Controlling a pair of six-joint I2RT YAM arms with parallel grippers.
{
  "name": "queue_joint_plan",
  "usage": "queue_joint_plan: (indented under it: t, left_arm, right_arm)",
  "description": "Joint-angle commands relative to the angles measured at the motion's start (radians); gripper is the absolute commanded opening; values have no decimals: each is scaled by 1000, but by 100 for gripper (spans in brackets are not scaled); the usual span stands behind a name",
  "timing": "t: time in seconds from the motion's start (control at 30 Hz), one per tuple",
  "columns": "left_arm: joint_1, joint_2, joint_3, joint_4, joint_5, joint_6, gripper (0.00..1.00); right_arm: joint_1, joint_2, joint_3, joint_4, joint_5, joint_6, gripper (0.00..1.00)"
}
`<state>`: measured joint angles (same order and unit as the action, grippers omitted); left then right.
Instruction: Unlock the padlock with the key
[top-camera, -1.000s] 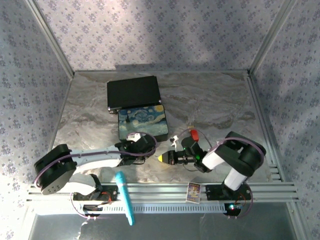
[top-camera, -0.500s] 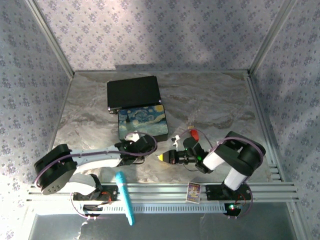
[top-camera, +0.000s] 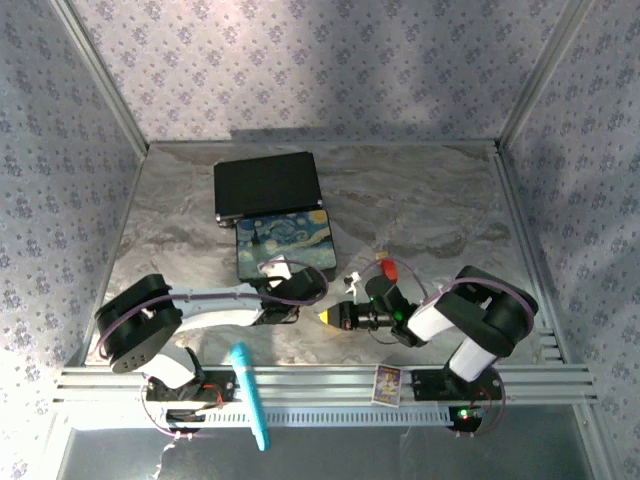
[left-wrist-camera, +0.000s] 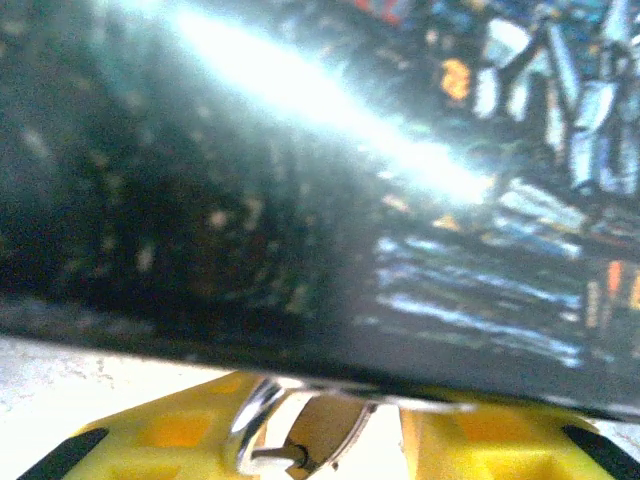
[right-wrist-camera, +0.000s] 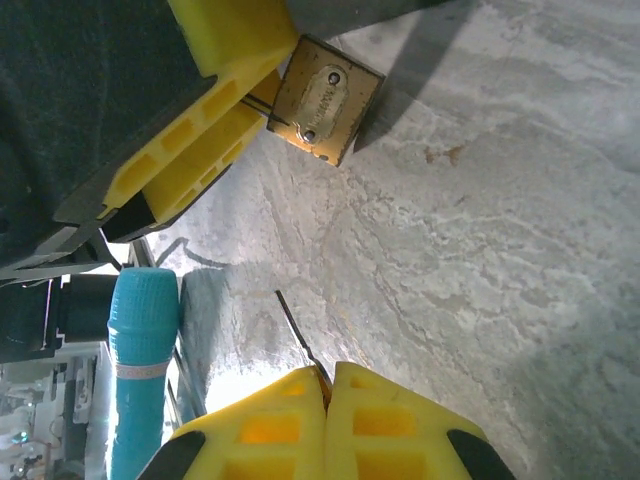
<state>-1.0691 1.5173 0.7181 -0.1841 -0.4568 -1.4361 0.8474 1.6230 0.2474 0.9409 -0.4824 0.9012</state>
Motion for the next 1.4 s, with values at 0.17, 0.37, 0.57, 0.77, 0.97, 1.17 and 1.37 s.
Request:
queue_joint_plan:
  t: [0.17,0.37,0.57,0.77,0.97,1.17,1.37]
  left_arm:
    - [-8,-3,-13,-111,-26,-6,45]
    - [-15,38,-13,-42,5,19,57]
    - [-19,40,-29,-22,31,26,35]
    - [-26,21,-60,-20,32,16,28]
    - [-26,-18,-94,-2,47,13,15]
    - [4,-81,-138,105,160,-3,11]
    - [23,-139,-153,115,211,-13,7]
  right_arm:
    - [15,60,33,22,1,-4,0]
    - [24,99,49,56,-8,11,0]
    - [25,91,46,49,-4,14,0]
    - [26,91,49,37,-3,14,0]
    - [27,101,60,41,-5,20,0]
    - [19,139,65,77,-2,69,0]
    - [17,163,67,105,7,93,0]
